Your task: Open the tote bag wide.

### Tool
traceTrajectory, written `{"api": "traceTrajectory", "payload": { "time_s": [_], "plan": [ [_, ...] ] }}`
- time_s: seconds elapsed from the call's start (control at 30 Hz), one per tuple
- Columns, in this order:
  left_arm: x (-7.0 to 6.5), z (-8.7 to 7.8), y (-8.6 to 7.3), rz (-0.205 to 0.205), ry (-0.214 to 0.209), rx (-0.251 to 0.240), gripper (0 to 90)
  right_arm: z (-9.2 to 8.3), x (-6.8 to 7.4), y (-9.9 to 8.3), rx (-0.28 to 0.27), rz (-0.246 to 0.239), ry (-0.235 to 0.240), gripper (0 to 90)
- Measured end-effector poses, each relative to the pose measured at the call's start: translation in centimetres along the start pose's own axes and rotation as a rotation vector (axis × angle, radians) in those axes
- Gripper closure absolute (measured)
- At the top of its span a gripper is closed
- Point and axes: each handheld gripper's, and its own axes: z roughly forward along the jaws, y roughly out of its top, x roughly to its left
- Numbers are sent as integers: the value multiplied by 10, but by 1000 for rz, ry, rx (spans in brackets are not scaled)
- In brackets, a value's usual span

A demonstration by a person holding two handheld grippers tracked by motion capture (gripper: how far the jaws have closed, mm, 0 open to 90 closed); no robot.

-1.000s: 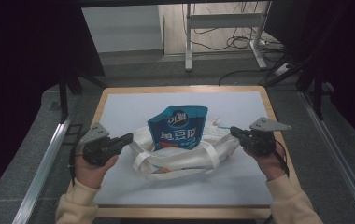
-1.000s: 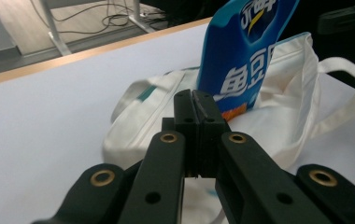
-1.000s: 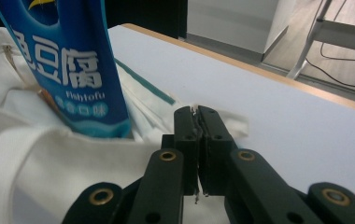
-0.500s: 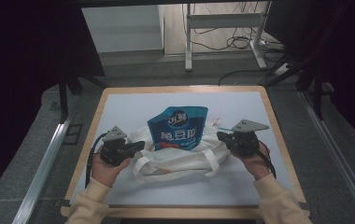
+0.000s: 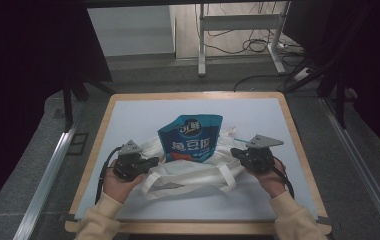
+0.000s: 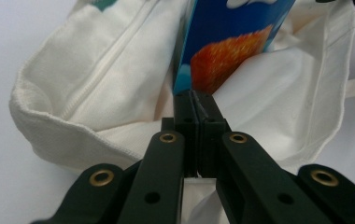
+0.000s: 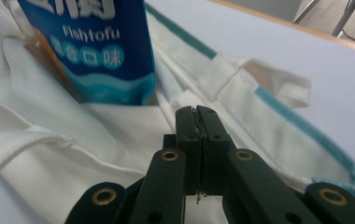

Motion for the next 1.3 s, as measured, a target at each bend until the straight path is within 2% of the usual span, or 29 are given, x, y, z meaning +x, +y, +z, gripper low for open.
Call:
{"api": "traceTrajectory", "payload": {
  "time_s": [0.17, 0.37, 0.6, 0.8, 1.2, 1.3],
  "plan": [
    [4, 9, -8, -10, 2, 35, 888, 5, -1, -10, 32, 4, 6, 875],
    [6, 14, -16, -14, 1, 56, 890, 15, 0, -23, 80, 9, 15, 879],
    [8, 18, -21, -19, -4, 70, 891, 26, 5, -33, 127, -19, 8, 879],
    [7, 23, -23, -7, 4, 88, 892, 31, 6, -41, 157, -21, 14, 884],
    [8, 25, -25, -11, 0, 88, 891, 32, 6, -42, 156, -18, 21, 883],
    [6, 22, -23, -1, 8, 76, 889, 31, 6, -41, 152, -17, 19, 883]
  ]
}}
